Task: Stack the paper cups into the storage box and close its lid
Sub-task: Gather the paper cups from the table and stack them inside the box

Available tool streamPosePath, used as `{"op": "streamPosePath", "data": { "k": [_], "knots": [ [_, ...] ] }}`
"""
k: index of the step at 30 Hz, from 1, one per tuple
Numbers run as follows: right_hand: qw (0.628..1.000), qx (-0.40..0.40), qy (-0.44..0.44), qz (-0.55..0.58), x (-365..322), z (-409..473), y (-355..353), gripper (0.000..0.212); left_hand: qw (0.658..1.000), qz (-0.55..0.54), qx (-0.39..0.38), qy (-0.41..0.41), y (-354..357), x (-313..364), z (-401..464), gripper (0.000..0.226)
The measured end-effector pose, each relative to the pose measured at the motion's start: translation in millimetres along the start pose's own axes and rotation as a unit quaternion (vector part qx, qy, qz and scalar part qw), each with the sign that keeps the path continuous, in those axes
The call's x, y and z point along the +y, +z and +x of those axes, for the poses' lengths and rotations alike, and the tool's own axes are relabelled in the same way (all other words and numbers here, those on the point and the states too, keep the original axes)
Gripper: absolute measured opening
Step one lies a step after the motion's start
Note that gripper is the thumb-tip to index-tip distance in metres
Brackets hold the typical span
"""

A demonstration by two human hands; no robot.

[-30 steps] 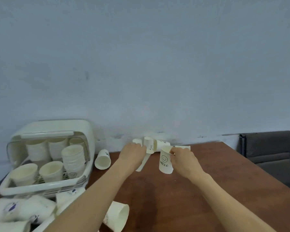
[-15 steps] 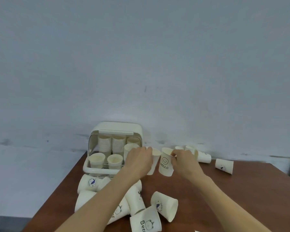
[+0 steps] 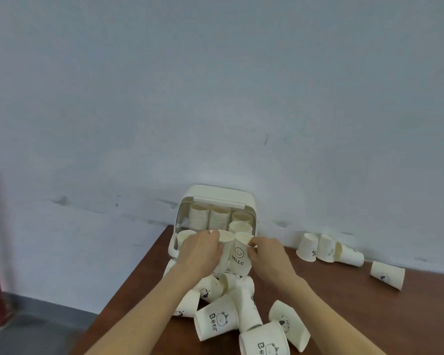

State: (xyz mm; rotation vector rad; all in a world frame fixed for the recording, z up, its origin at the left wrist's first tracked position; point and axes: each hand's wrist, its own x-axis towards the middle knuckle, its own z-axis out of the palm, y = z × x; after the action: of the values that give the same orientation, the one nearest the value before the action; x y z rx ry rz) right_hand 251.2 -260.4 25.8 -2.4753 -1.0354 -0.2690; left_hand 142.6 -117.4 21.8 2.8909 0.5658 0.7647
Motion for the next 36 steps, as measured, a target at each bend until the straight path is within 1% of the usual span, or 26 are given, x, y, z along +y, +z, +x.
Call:
{"op": "streamPosePath", "data": {
  "k": [3,5,8,11,13,16,19,21,23,25,29,30,32,34,36],
  "knots": [
    [1.000,0.018,-0.009,-0.003,-23,21,13,0.025,0.998,-0.030,0.018,-0.045,-3,-28,3,0.024],
    [0.999,0.042,-0.012,0.006,-37,36,20,0.025,0.995,-0.044,0.041,-0.078,-5,-46,7,0.024],
    [0.997,0.072,-0.019,-0.011,-50,55,34,0.025,0.990,-0.047,0.076,-0.108,-4,-70,15,0.023],
    [0.998,0.051,-0.017,-0.034,-51,66,56,0.019,0.987,-0.036,0.103,-0.115,2,-88,20,0.024],
    [0.997,0.035,-0.016,-0.069,-48,67,72,0.016,0.986,-0.036,0.116,-0.116,9,-95,24,0.025],
    [0.994,0.030,-0.017,-0.102,-47,64,88,0.013,0.983,-0.046,0.141,-0.112,21,-99,29,0.026],
    [0.991,0.059,-0.023,-0.117,-49,64,90,0.015,0.977,-0.060,0.171,-0.111,32,-99,34,0.023],
    [0.988,0.082,-0.038,-0.121,-51,67,93,0.019,0.976,-0.065,0.177,-0.110,39,-100,37,0.021],
    [0.987,0.084,-0.053,-0.128,-51,71,96,0.024,0.977,-0.065,0.170,-0.110,48,-105,40,0.019],
    [0.986,0.063,-0.052,-0.145,-49,75,102,0.026,0.982,-0.042,0.147,-0.107,56,-109,40,0.017],
    [0.989,-0.014,-0.038,-0.145,-40,80,120,0.015,0.991,0.012,0.075,-0.110,65,-114,36,0.019],
    [0.989,-0.028,-0.035,-0.143,-39,79,123,0.014,0.992,0.024,0.056,-0.106,67,-115,35,0.020],
    [0.988,-0.047,-0.027,-0.147,-40,77,127,0.013,0.995,0.045,0.027,-0.086,72,-118,32,0.031],
    [0.985,-0.048,-0.022,-0.161,-42,72,129,0.018,0.996,0.060,0.010,-0.069,77,-122,32,0.040],
    [0.983,-0.038,-0.026,-0.176,-45,69,130,0.020,0.995,0.078,-0.010,-0.062,81,-124,33,0.042]
  ]
}}
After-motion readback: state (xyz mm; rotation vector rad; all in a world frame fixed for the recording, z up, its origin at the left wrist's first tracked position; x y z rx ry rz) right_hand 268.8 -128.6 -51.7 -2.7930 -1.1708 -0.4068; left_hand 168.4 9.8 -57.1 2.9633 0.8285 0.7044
